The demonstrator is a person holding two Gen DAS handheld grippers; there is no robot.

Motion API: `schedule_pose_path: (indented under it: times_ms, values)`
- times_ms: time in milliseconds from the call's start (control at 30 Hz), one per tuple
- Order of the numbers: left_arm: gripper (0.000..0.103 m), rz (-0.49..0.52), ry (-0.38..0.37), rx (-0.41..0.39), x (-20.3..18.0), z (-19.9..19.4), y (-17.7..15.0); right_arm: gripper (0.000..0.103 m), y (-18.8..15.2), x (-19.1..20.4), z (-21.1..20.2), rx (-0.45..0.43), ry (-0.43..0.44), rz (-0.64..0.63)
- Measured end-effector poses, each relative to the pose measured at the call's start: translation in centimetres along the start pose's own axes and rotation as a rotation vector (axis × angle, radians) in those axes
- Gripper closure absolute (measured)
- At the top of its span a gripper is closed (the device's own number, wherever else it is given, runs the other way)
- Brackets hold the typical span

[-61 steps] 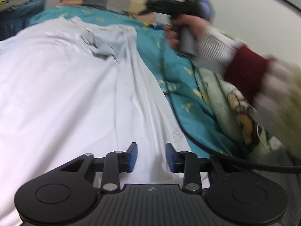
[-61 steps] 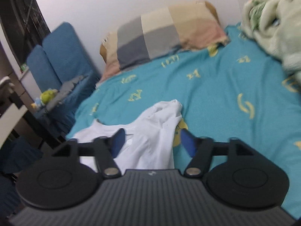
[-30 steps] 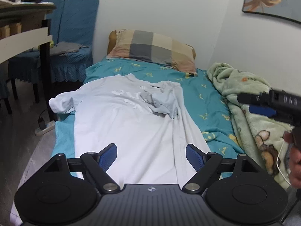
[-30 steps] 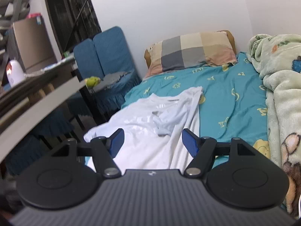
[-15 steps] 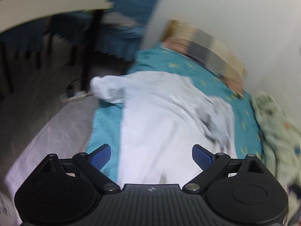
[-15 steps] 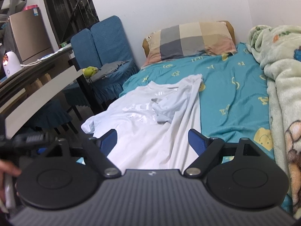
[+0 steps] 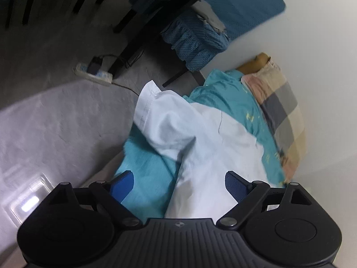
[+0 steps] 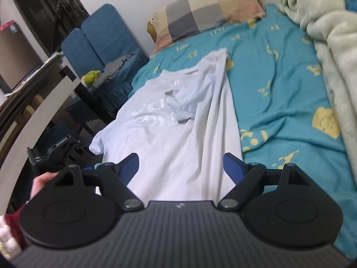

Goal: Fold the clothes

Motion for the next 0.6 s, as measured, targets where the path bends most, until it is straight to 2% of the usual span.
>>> schedule_pose_path:
  times_ms: [100,200,267,367,400,433,500,600]
  values:
    - [0.013,-0.074,-0.016,-0.016,0.8,2.7,1.2,0.019,-0.3,0.1,1.4,0.027,-0.007,-0.006]
    - [0.013,-0.041,0.017,-0.016,1.8,5.1,2.0,0.019,-0.7,0.2,3.0,0.057,-0.023,-0.015]
    - [0.017,-0.044,0.044,-0.006,3.0,6.5,2.4,0.019,-0.9,0.2,3.9,0.076,-0.025,-0.011]
    - [0.031,-0.037,0.05,-0.039,4.1,7.4,3.5,0.019,-0.9,0.4,4.8,0.09,-0.03,-0.016]
    - [0.043,-0.022,0.049,-0.049,4.0,7.6,3.9,0.019,-0.9,0.5,5.1,0.094,-0.029,-0.018]
    - [0.063,-0.003,0.044,-0.056,3.8,7.8,4.2,0.019,-1.0,0.7,5.2,0.097,-0.026,-0.02]
    - [0.088,0.046,0.03,-0.068,2.7,7.8,5.0,0.019,-0.9,1.0,5.3,0.099,-0.01,-0.013]
    - [0.091,0.183,0.055,-0.114,-0.5,6.5,5.9,0.019,-0.7,1.8,5.1,0.103,0.034,0.007]
Point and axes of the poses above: each gripper's, at about its wrist camera, not at the fingertips, and z roughly the way its jaws point, x to its left, y to its top, the point moved 8 cm from there along z, roughly the way its jaws point, and after that the axes turned 8 degrees about -y, right-handed, at the moved point
